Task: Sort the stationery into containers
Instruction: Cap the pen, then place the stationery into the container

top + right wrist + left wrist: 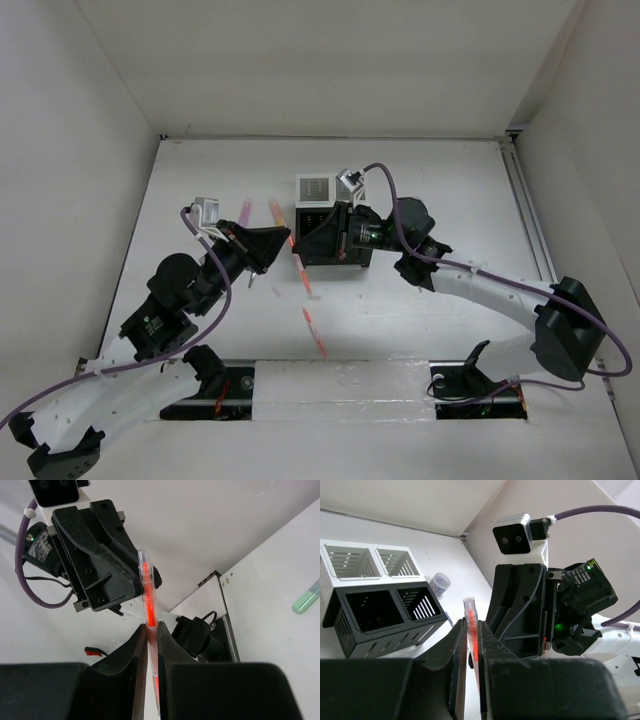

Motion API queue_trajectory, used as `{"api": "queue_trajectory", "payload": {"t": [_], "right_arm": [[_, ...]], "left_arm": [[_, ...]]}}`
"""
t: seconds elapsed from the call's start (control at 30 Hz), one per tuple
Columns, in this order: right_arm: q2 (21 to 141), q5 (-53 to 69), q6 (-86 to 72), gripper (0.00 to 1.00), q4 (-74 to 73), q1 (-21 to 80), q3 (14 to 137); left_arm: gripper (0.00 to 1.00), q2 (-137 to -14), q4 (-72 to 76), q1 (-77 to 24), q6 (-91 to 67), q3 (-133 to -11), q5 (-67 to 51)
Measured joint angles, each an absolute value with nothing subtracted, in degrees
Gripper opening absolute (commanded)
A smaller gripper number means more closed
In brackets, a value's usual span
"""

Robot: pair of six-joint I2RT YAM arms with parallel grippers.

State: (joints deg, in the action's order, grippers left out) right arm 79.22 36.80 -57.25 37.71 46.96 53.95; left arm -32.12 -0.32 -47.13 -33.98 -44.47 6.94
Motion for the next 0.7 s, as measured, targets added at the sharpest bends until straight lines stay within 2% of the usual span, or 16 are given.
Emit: {"api": "queue_trajectory", "payload": {"t": [0.1, 0.17, 0.2, 0.23, 0.27, 0.33, 0.37, 0.4, 0.43, 0.5, 0.53, 0.7], "right_arm": [[79.24, 36.56, -56.12, 0.0, 38.15, 47.27, 53.95], [79.29, 34.72, -55.51, 0.0, 38.63, 47.33, 53.95], [79.4, 33.8, -55.24, 0.0, 39.13, 47.22, 53.93], [79.61, 32.97, -55.13, 0.0, 39.7, 47.13, 53.93], [79.99, 32.4, -55.0, 0.0, 40.42, 46.92, 53.91], [80.88, 31.44, -54.96, 0.0, 41.41, 46.85, 53.78], [81.32, 31.16, -54.96, 0.0, 41.65, 46.87, 53.71], [81.71, 30.85, -54.96, 0.0, 41.67, 46.89, 53.58], [82.13, 30.61, -54.96, 0.0, 41.63, 46.94, 53.43], [82.37, 29.65, -54.04, 0.0, 41.65, 46.76, 53.41], [82.46, 29.26, -53.36, 0.0, 41.82, 46.52, 53.41], [82.67, 27.51, -45.08, 0.0, 43.33, 42.39, 53.52]], "left_arm": [[0.13, -31.99, -2.57, -47.16, -34.3, -45.78, 7.64], [0.23, -31.99, -4.82, -47.44, -34.39, -46.94, 7.49], [0.23, -32.01, -5.87, -47.68, -34.41, -47.53, 7.38], [0.29, -32.08, -6.74, -47.92, -34.48, -48.18, 7.4], [0.29, -32.14, -7.33, -48.01, -34.48, -48.8, 7.42], [0.39, -32.18, -7.81, -48.03, -34.2, -49.89, 7.62], [0.56, -32.21, -7.88, -48.03, -33.98, -50.37, 7.75], [0.66, -32.29, -7.88, -48.01, -33.8, -50.78, 7.94], [0.82, -32.34, -7.84, -48.03, -33.91, -51.18, 8.16], [0.96, -32.45, -8.45, -48.03, -33.63, -51.75, 9.15], [1.0, -32.49, -8.86, -48.03, -33.67, -52.14, 9.91], [1.0, -31.7, -14.68, -48.03, -33.5, -54.19, 16.71]]}}
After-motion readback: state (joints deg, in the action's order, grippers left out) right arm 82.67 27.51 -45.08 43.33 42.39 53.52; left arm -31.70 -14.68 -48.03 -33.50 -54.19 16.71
